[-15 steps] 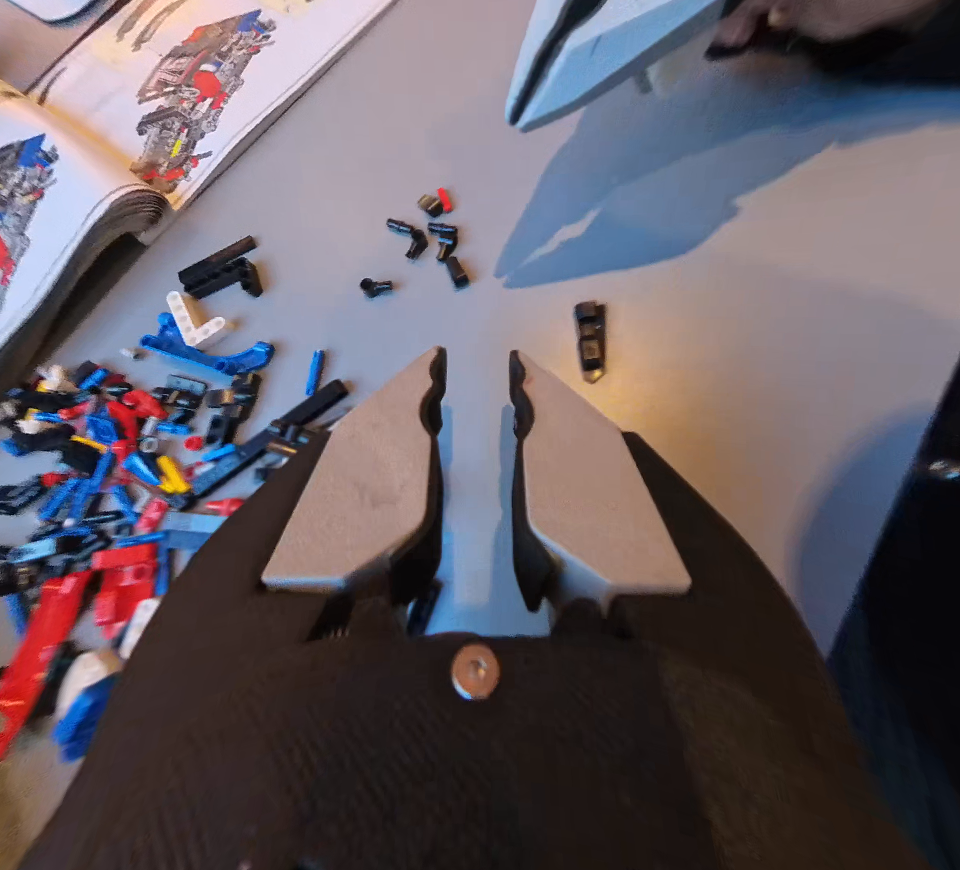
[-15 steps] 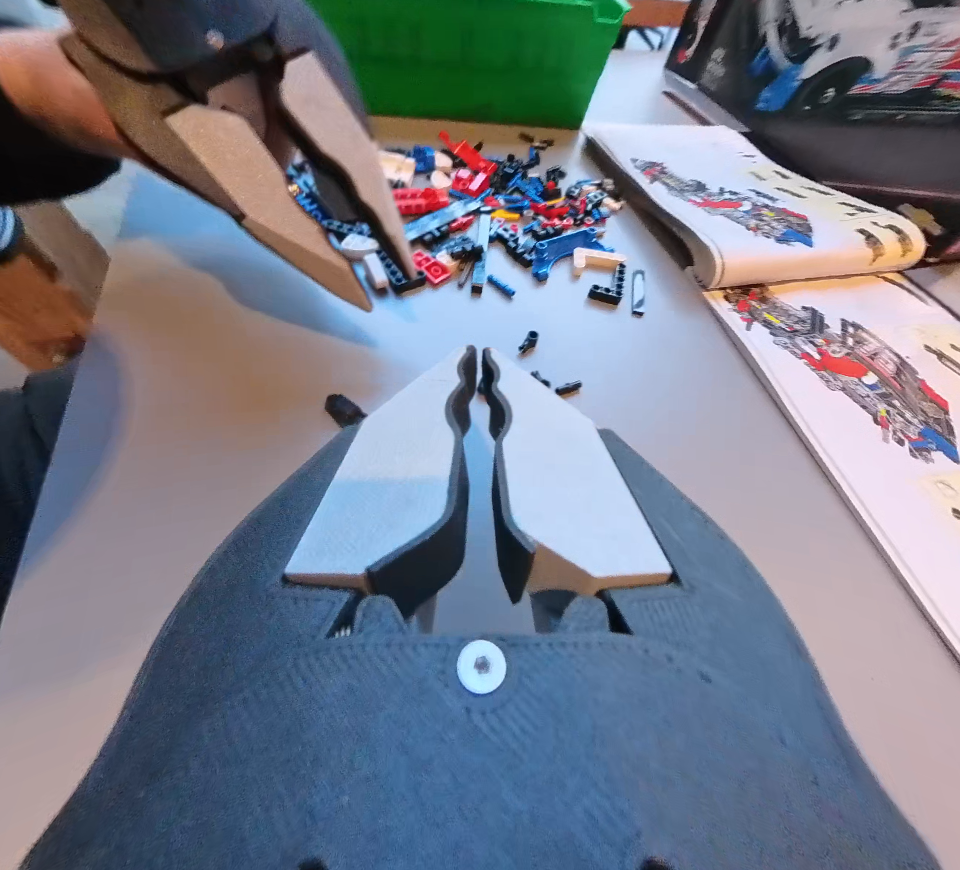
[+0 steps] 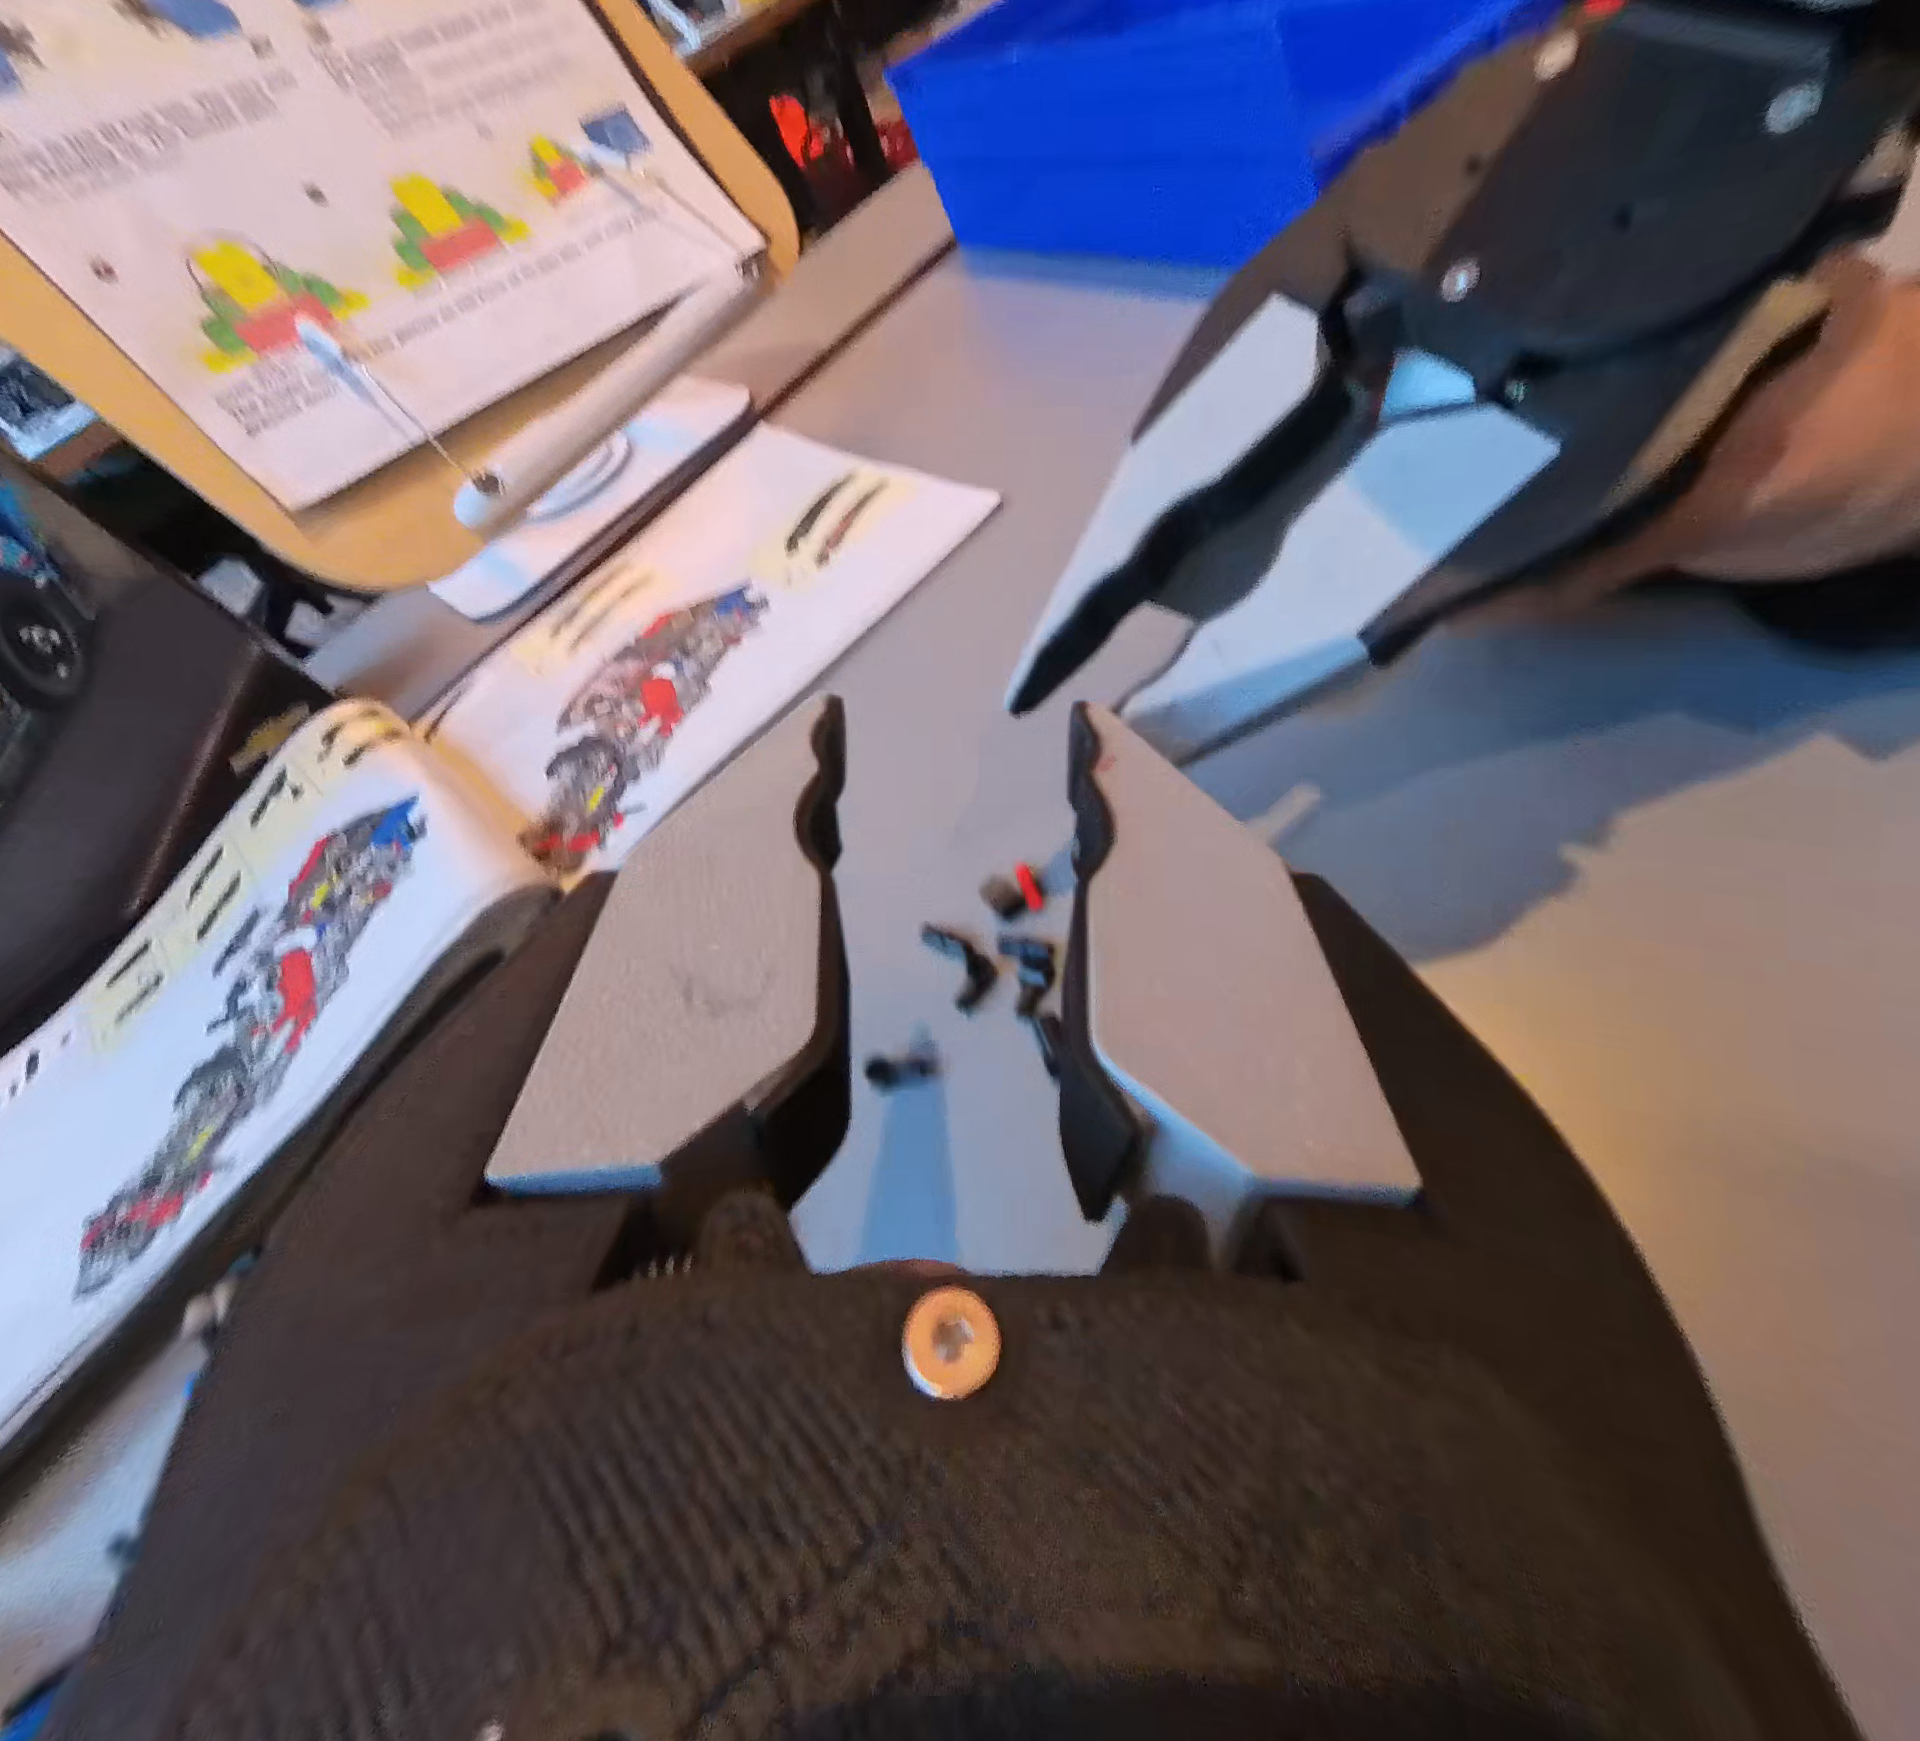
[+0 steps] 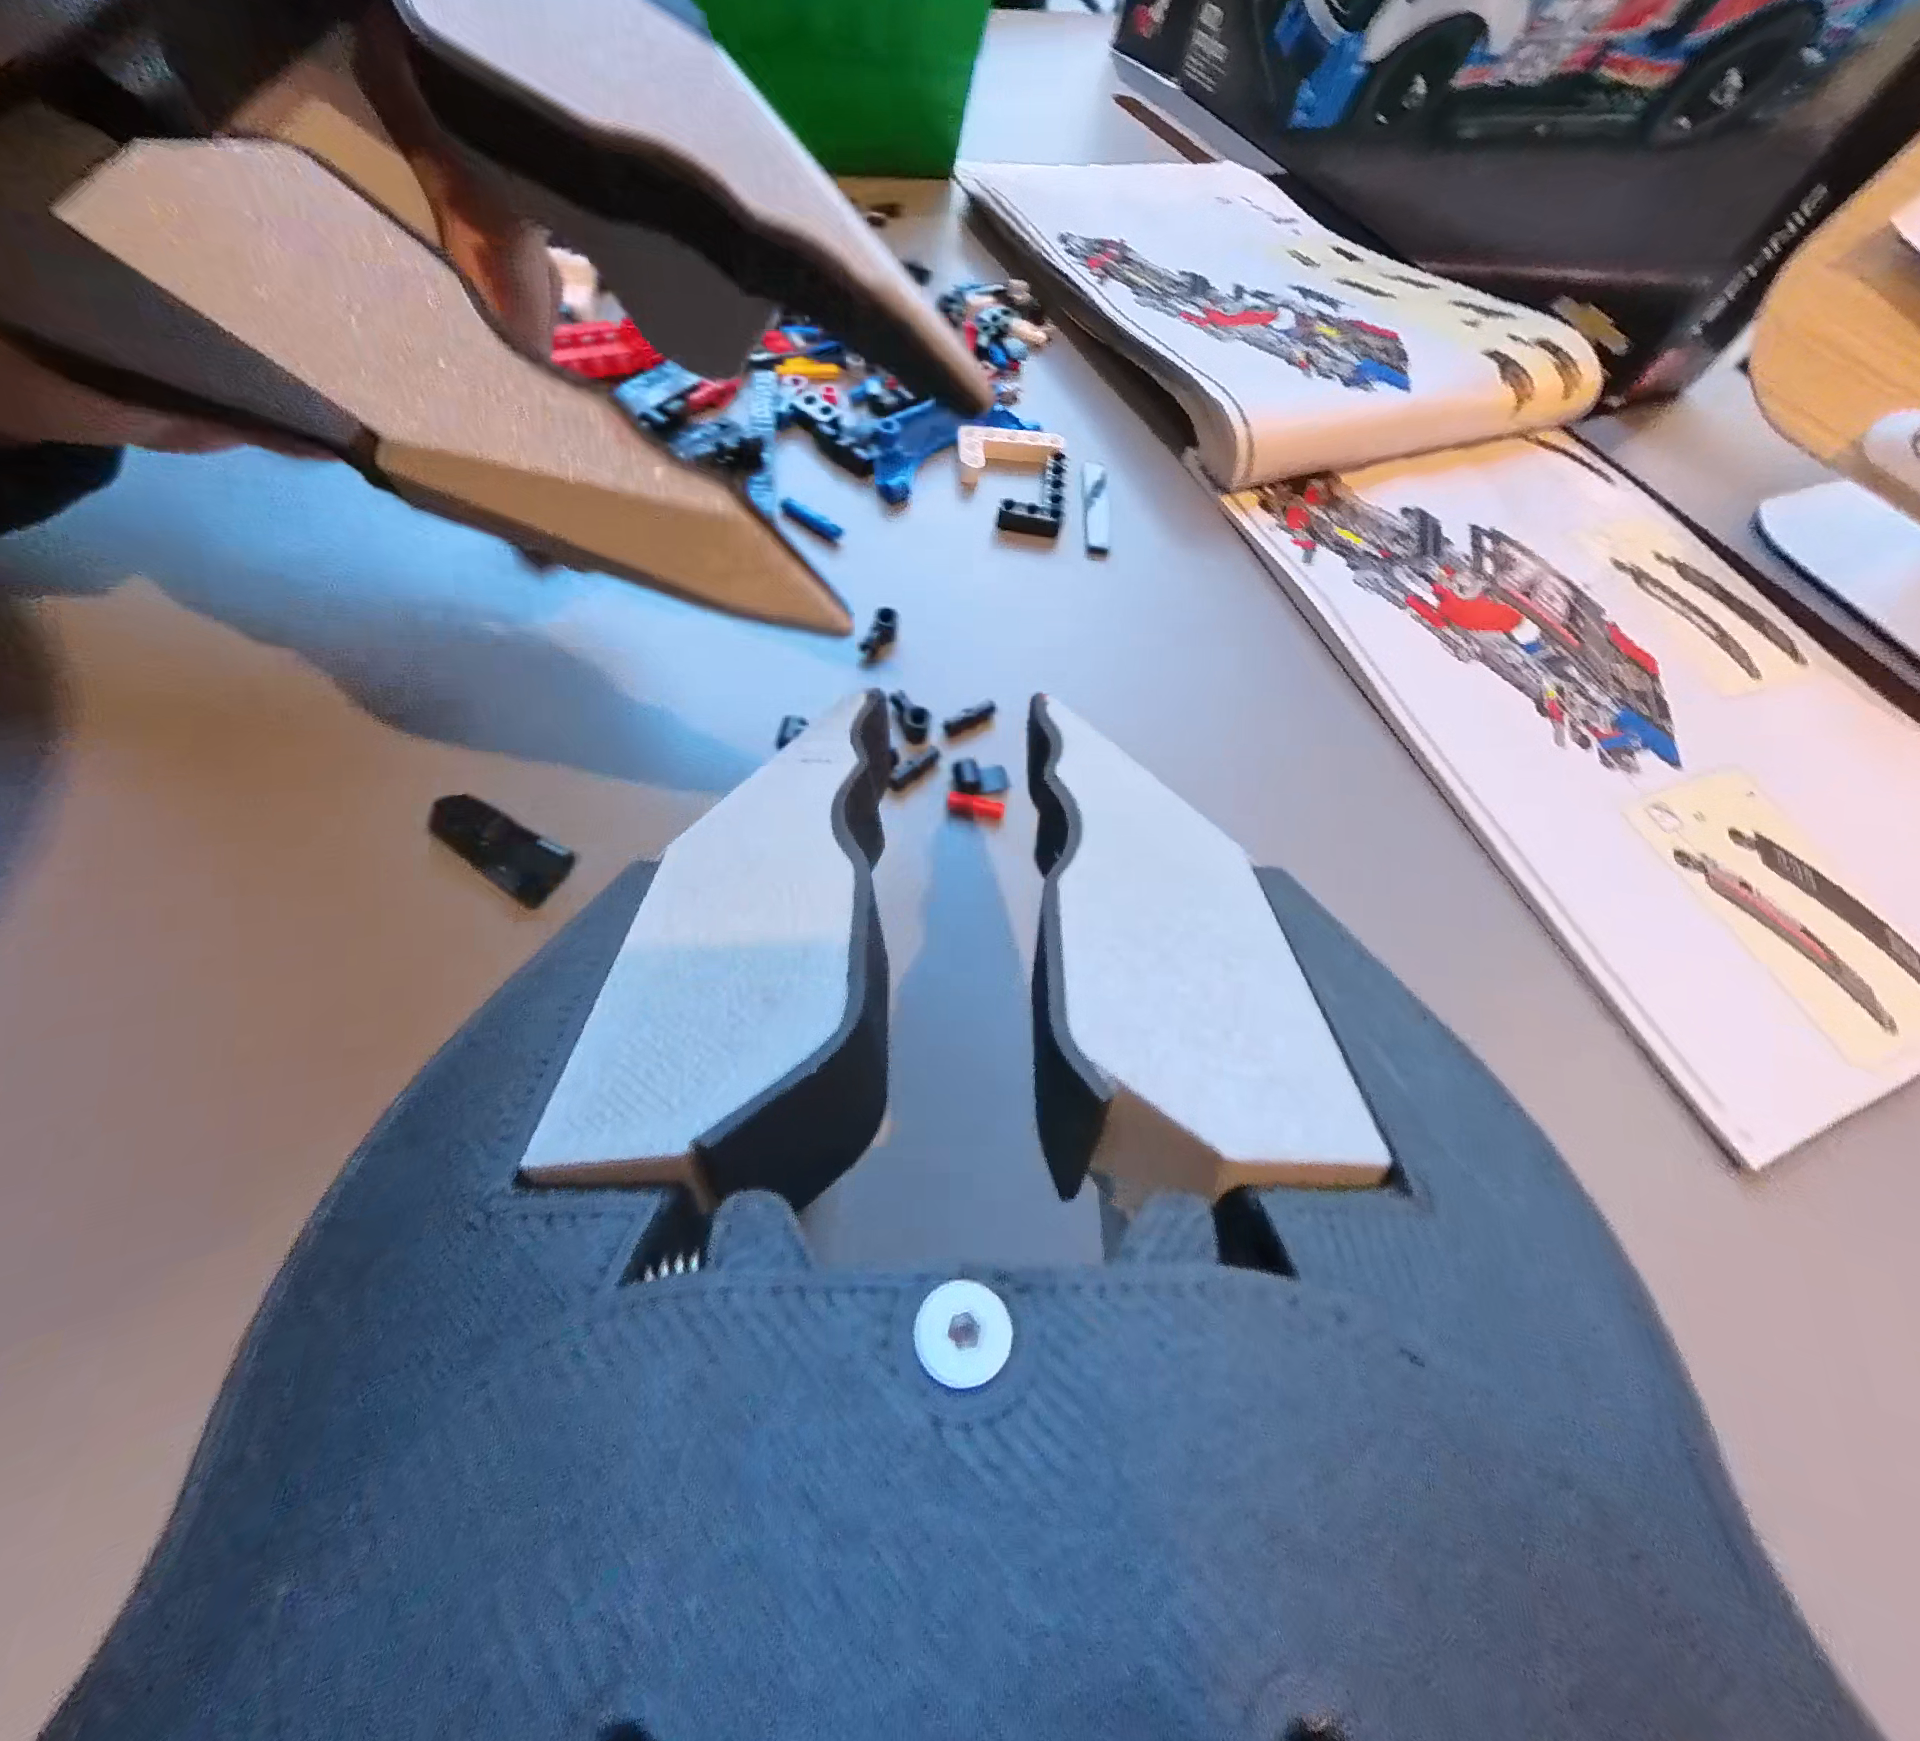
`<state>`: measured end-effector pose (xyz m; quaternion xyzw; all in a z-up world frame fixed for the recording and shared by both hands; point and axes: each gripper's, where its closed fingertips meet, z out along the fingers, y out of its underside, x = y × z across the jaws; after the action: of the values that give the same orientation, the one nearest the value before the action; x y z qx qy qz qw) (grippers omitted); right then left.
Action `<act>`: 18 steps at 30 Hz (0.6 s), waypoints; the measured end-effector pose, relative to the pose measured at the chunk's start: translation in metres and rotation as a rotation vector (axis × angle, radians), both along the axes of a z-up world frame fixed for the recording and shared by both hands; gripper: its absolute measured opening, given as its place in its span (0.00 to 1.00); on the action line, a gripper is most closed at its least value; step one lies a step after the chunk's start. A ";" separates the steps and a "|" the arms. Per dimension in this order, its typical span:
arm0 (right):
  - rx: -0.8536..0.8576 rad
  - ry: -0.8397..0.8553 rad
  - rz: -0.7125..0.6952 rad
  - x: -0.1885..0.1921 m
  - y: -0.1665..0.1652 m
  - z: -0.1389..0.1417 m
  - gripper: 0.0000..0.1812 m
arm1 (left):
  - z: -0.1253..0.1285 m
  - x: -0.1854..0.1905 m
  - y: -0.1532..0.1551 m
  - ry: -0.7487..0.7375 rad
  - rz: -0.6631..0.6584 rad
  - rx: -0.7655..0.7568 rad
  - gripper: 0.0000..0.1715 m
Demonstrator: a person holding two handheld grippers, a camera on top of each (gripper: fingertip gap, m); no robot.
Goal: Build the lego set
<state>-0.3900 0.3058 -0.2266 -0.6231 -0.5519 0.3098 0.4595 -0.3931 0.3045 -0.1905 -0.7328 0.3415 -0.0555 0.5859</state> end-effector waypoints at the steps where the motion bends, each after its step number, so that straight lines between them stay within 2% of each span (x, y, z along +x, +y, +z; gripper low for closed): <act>1: -0.013 0.003 -0.019 0.001 0.005 0.000 0.13 | 0.005 0.003 0.007 -0.009 -0.014 0.018 0.23; 5: 0.014 0.015 -0.065 0.001 0.016 0.003 0.14 | 0.002 0.011 0.023 0.002 -0.059 0.046 0.21; 9: 0.004 -0.025 -0.098 0.002 0.020 -0.005 0.14 | -0.006 0.014 0.017 0.050 -0.086 0.057 0.21; 14: 0.011 0.006 -0.134 0.004 0.031 -0.001 0.14 | -0.005 0.009 0.018 -0.048 -0.076 0.031 0.20; 18: 0.005 0.079 -0.147 0.010 0.034 0.012 0.14 | -0.007 0.006 0.022 -0.105 -0.059 -0.020 0.20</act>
<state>-0.3804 0.3401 -0.2146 -0.6482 -0.4868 0.2979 0.5041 -0.3874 0.3264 -0.1977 -0.7245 0.3309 -0.1147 0.5937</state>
